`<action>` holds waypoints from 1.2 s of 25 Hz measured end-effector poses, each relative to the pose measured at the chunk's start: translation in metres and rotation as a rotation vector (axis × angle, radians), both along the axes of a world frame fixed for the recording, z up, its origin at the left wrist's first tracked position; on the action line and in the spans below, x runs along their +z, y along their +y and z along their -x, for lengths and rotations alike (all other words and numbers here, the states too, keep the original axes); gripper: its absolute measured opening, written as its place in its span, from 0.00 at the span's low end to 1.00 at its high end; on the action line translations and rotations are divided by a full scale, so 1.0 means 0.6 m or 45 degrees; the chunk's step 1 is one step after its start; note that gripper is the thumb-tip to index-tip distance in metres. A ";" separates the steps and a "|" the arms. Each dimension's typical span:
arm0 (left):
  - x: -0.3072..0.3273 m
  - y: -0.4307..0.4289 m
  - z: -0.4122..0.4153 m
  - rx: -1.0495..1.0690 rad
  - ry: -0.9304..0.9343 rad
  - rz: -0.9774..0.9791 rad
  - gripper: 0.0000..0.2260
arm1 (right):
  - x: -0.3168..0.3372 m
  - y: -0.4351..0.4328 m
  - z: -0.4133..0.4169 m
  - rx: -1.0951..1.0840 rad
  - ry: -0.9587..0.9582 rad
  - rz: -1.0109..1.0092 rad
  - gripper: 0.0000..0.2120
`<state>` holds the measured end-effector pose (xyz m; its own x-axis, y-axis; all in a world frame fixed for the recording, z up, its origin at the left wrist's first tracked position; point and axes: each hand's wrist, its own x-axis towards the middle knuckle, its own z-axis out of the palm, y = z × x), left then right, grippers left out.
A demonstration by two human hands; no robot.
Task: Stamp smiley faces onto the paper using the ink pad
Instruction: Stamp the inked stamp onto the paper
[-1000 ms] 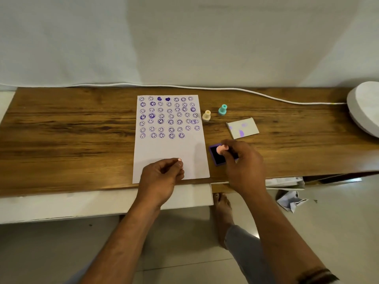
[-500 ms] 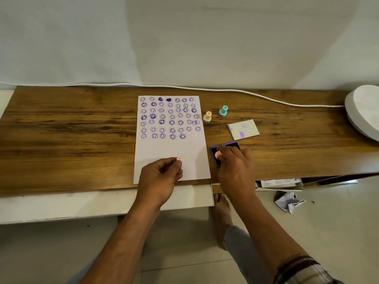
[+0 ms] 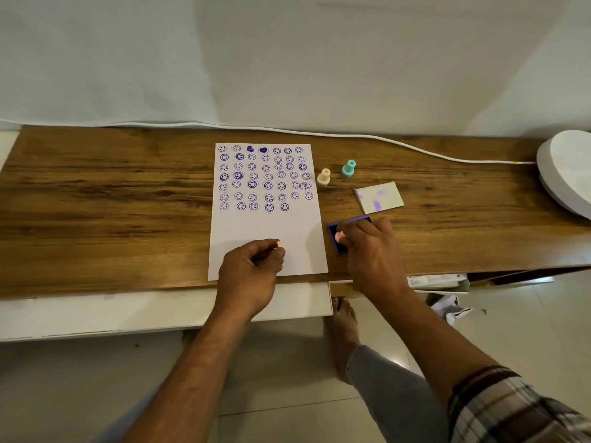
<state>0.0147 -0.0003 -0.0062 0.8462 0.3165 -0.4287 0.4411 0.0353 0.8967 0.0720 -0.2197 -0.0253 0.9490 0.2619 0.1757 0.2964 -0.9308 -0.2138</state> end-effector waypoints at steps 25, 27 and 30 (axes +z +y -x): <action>0.010 0.012 0.004 -0.100 0.070 -0.548 0.10 | 0.006 0.119 -0.111 0.111 -0.068 -0.063 0.12; 0.011 0.012 0.003 -0.093 0.073 -0.554 0.10 | -0.002 0.119 -0.111 0.115 -0.086 -0.023 0.13; 0.012 0.010 0.003 -0.096 0.080 -0.563 0.10 | -0.009 0.124 -0.106 0.118 -0.106 0.010 0.14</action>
<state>0.0131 0.0055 0.0007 0.8506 0.4189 -0.3178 0.4819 -0.3793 0.7898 0.1354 -0.1455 -0.0308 0.9028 0.3494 0.2506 0.3977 -0.9002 -0.1776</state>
